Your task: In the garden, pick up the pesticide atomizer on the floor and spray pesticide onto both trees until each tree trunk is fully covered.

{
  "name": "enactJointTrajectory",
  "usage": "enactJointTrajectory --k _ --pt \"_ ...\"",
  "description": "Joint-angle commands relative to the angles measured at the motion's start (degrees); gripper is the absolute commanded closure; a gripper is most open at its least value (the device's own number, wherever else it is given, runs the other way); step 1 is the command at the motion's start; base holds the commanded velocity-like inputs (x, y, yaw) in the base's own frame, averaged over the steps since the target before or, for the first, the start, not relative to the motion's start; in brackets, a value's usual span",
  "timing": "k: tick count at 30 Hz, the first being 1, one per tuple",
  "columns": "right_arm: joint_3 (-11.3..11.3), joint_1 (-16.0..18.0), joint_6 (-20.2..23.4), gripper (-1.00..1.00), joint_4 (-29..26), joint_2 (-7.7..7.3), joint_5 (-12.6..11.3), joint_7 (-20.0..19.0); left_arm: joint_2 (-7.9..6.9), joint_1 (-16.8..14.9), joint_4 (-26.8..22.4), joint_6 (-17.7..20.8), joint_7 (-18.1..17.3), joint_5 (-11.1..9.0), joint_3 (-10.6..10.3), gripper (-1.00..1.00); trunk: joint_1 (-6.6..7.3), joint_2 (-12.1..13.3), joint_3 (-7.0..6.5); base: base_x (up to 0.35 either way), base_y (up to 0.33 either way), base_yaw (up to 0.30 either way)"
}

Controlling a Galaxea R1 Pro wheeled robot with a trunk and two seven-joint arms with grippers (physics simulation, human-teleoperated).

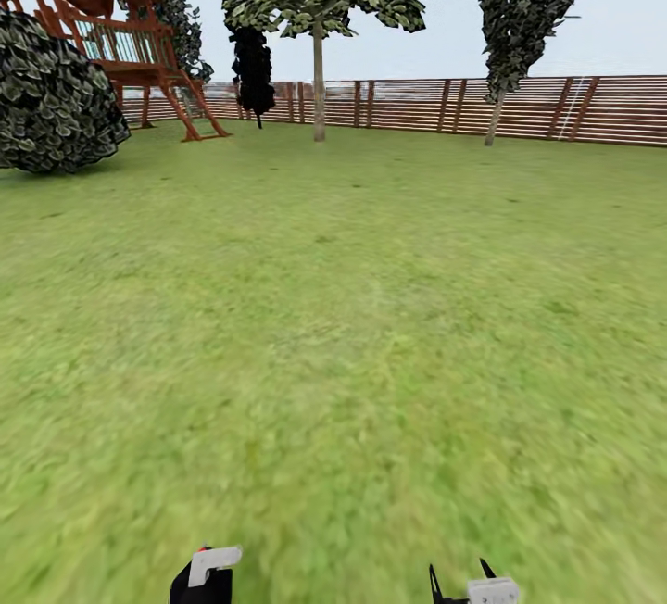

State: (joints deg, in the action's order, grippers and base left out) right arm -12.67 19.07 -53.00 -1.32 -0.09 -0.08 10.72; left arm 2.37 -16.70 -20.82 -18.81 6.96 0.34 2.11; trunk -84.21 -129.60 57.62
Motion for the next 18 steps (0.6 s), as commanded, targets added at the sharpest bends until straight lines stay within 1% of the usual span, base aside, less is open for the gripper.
enactJointTrajectory --k 1,18 --pt "-0.01 0.0 0.0 -1.0 0.01 0.0 0.0 0.0 0.0 0.0 -0.01 -0.01 -0.02 0.01 0.01 1.0 0.0 0.0 0.0 0.341 0.0 0.0" --pt "-0.03 0.0 0.0 -1.0 0.02 0.0 -0.01 0.0 0.0 0.0 -0.01 -0.05 -0.02 0.01 0.08 1.0 0.0 0.0 0.0 0.341 0.0 0.0"
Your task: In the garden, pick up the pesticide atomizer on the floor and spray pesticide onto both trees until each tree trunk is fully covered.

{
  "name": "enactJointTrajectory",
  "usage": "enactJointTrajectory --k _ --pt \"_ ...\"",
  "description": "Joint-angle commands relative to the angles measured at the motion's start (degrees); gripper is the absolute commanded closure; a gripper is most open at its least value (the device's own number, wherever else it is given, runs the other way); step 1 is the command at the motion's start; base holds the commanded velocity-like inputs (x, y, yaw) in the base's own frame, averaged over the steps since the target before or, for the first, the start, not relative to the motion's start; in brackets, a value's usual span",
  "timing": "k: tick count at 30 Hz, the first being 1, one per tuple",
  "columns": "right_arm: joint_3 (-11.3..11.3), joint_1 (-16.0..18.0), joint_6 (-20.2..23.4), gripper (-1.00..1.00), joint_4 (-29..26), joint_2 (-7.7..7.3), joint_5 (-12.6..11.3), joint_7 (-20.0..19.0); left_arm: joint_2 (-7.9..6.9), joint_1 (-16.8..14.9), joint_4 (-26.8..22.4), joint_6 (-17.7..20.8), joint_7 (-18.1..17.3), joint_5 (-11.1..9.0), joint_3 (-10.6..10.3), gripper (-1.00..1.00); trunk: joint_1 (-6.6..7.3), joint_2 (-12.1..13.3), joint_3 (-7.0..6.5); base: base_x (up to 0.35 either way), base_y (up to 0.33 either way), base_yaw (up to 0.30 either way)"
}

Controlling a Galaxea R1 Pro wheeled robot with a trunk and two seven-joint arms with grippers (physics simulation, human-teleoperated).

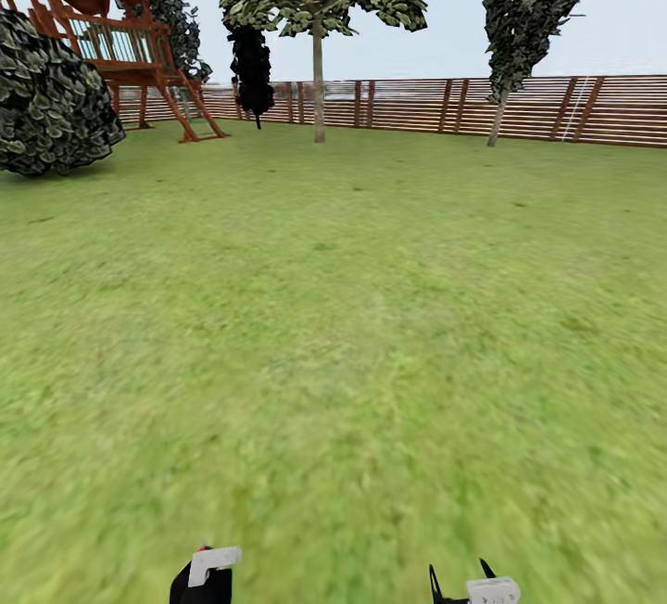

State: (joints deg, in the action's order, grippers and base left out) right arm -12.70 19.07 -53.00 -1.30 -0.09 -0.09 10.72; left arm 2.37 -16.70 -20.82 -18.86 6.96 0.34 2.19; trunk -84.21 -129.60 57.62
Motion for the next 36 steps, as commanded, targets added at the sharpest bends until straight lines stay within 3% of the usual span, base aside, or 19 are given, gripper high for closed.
enactJointTrajectory --k 1,36 --pt "0.0 0.0 0.0 -1.0 -0.01 0.0 0.01 0.0 0.0 0.0 -0.01 0.03 -0.02 0.01 -0.01 1.0 0.0 0.0 0.0 0.341 0.0 0.0" --pt "0.03 0.0 0.0 -1.0 -0.02 0.0 0.0 0.0 0.0 0.0 -0.01 0.03 -0.02 0.01 0.0 1.0 0.0 0.0 0.0 0.341 0.0 0.0"
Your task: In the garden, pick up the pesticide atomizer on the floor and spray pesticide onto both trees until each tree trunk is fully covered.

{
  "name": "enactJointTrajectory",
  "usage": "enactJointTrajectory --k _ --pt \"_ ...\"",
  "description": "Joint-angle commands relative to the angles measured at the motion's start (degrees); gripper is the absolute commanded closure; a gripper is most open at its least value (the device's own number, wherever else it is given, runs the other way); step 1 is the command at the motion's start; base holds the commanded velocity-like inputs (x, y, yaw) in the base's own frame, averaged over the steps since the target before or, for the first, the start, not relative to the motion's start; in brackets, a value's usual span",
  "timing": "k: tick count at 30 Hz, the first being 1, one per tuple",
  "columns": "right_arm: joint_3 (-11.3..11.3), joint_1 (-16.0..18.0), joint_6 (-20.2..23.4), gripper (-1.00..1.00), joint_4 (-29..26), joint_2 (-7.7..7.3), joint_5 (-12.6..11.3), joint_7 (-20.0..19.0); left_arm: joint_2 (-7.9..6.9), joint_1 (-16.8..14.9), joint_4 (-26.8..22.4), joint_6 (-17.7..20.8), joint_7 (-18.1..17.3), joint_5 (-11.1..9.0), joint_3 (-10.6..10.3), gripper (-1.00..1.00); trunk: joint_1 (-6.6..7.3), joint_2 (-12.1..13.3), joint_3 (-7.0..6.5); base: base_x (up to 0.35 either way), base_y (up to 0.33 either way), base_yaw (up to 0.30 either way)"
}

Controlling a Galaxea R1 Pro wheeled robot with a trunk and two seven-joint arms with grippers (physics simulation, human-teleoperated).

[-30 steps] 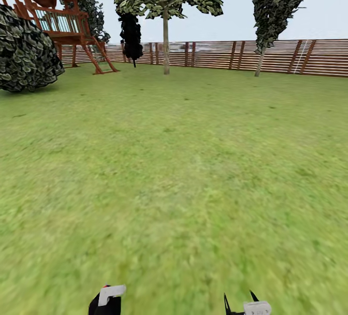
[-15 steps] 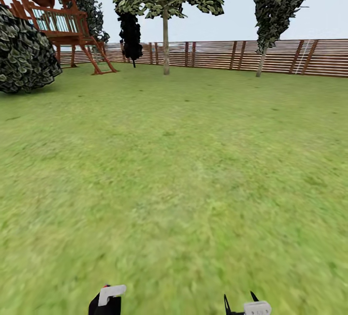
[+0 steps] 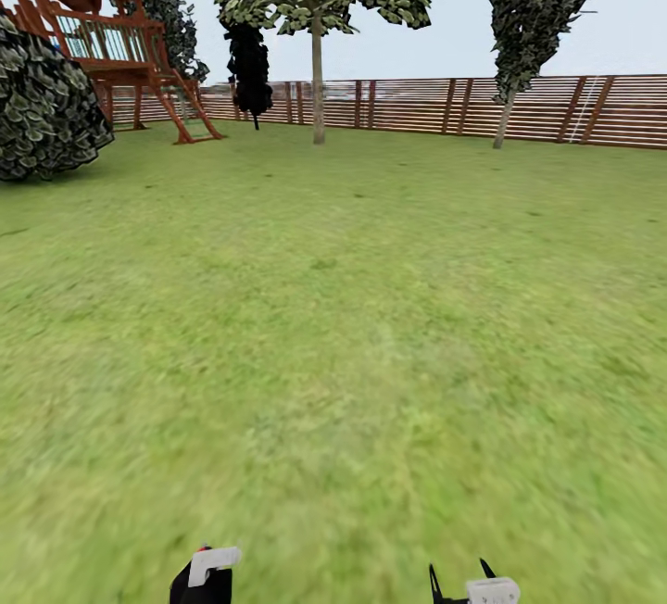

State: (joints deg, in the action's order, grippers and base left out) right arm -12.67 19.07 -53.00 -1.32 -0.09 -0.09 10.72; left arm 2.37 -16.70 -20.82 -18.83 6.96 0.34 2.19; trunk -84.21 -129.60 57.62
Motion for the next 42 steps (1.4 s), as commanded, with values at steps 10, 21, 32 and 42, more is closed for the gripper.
enactJointTrajectory --k 10,21,32,42 --pt "0.0 0.0 0.0 -1.0 0.01 0.0 0.0 0.0 0.01 0.0 0.02 0.02 -0.02 0.01 -0.08 1.0 0.0 0.0 0.0 0.341 0.0 0.0" --pt "-0.03 0.0 0.0 -1.0 0.04 0.0 0.0 0.0 0.0 0.0 0.0 0.02 -0.02 0.03 -0.06 1.0 0.0 0.0 0.0 0.341 0.0 0.0" --pt "-0.03 0.0 0.0 -1.0 0.0 0.0 0.0 0.0 0.0 0.0 -0.01 0.02 -0.02 0.01 0.01 1.0 0.0 0.0 0.0 0.341 0.0 0.0" --pt "-0.02 0.0 0.0 -1.0 0.03 0.0 0.0 0.0 0.0 0.0 -0.01 0.02 -0.02 0.01 0.01 1.0 0.0 0.0 0.0 0.341 0.0 0.0"
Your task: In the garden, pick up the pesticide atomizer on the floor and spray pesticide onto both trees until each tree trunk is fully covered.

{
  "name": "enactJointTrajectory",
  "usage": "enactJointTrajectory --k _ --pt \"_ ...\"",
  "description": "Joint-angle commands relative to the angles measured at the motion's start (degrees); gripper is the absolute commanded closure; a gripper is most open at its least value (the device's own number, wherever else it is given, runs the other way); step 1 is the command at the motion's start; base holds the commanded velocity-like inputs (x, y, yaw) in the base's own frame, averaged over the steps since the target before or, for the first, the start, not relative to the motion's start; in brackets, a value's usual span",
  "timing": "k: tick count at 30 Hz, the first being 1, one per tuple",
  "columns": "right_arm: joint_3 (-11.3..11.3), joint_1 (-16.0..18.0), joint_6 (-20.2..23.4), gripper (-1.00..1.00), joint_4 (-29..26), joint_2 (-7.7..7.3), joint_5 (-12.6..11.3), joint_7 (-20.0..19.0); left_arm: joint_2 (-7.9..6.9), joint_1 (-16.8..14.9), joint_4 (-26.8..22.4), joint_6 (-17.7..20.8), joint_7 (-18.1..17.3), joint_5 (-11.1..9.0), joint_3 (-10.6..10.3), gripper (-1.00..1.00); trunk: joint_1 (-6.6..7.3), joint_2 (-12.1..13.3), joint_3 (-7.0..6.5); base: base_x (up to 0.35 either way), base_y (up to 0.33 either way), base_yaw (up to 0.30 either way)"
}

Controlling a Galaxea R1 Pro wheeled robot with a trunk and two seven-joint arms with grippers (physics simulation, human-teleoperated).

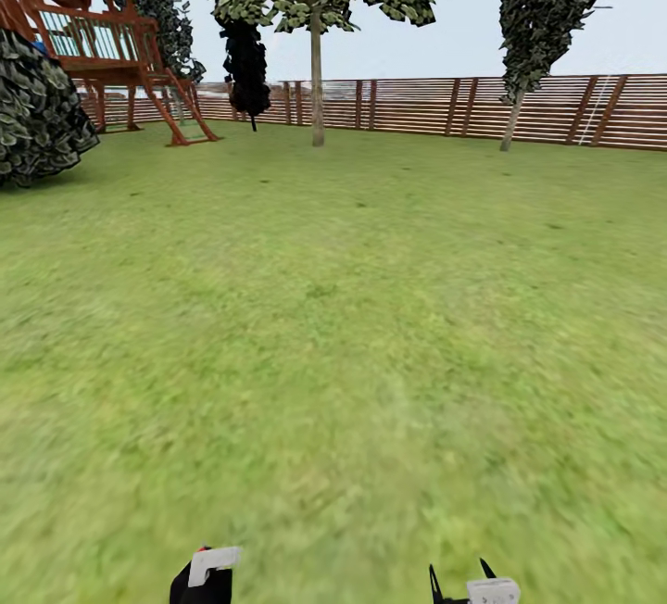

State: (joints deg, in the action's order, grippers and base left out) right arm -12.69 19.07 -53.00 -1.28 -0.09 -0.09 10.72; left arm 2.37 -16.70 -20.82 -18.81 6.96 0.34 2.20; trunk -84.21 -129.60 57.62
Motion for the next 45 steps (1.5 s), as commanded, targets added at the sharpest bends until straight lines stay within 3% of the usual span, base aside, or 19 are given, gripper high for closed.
enactJointTrajectory --k 1,45 --pt "-0.01 0.0 0.0 -1.0 0.01 0.0 0.0 0.0 0.0 0.0 -0.01 0.0 -0.02 0.01 0.0 1.0 0.0 0.0 0.0 0.341 0.0 0.0" --pt "0.01 0.0 0.0 -1.0 0.0 0.0 0.0 0.0 -0.04 0.0 -0.01 -0.01 -0.02 0.09 0.0 1.0 0.0 0.0 0.0 0.341 0.0 0.0"
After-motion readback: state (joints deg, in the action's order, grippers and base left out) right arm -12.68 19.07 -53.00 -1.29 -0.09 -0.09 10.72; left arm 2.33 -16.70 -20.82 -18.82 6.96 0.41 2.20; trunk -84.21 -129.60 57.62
